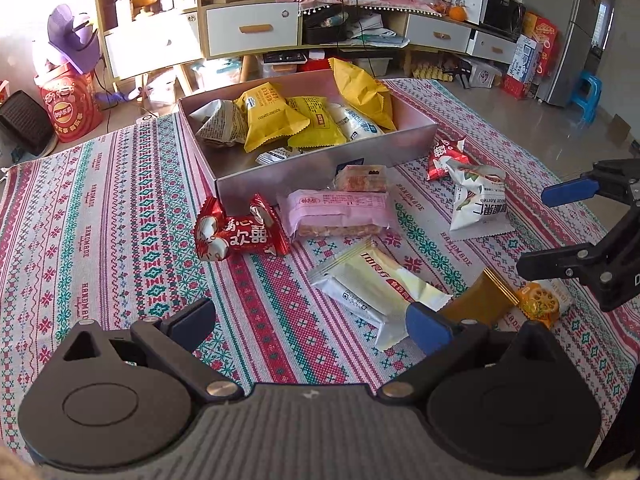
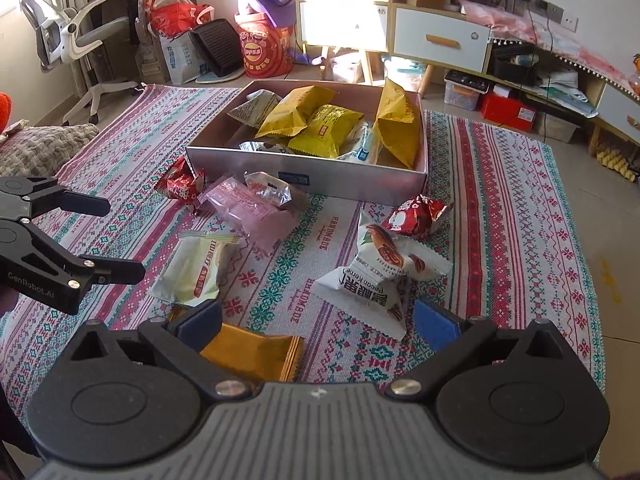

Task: Organize snacks
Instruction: 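Move the left tool to the wafer packet while the right approaches the nut-bread bag, then grasp the white-green wafer packet with the left tool while the right grasps the nut-bread bag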

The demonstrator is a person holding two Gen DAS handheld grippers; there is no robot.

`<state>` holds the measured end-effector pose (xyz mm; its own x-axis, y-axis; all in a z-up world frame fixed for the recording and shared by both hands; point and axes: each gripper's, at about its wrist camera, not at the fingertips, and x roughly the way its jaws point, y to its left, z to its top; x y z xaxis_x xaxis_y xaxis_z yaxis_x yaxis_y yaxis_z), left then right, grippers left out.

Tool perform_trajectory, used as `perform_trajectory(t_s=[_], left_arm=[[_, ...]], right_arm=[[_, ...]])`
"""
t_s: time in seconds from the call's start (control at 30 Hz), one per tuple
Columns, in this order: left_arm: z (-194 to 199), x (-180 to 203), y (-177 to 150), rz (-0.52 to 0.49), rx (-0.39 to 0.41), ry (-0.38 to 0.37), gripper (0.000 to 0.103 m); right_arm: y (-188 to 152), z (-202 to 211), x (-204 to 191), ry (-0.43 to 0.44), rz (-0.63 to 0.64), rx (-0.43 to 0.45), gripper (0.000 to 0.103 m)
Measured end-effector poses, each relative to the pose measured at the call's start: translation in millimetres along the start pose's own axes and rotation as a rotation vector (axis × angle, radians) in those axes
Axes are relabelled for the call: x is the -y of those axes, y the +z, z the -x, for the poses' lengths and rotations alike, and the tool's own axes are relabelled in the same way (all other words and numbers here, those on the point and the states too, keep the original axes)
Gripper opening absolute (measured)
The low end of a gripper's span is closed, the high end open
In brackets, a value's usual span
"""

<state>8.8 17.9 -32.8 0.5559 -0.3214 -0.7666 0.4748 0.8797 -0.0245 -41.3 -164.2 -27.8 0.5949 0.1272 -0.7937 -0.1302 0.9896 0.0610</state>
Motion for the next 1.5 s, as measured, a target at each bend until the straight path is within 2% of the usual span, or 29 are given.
perform_trajectory(t_s=[0.1,0.23,0.6,0.77,0.87,1.33,1.5], left_arm=[[-8,8,0,-0.030,-0.010,-0.005,0.103],[-18,15,6,0.011,-0.029,-0.032,0.103],[-50,26,23,0.155,-0.108,-0.069,0.101],[-57,33,22,0.151,-0.139,-0.037,0.099],[-58,40,19,0.077,-0.141,-0.003,0.097],[-50,27,22,0.091,-0.152,-0.014,0.069],[-49,24,23,0.097,-0.158,-0.016,0.065]], right_arm=[[-4,-2,-2,-0.013,0.022,-0.014,0.102],[0,0,2,-0.038,0.033,0.010,0.102],[24,-23,29,-0.039,-0.146,-0.005,0.099],[28,-36,30,-0.036,-0.203,-0.027,0.096],[28,-40,25,-0.054,-0.184,-0.037,0.094],[25,-50,26,-0.107,-0.172,-0.066,0.071],[24,-53,28,-0.109,-0.183,-0.082,0.061]])
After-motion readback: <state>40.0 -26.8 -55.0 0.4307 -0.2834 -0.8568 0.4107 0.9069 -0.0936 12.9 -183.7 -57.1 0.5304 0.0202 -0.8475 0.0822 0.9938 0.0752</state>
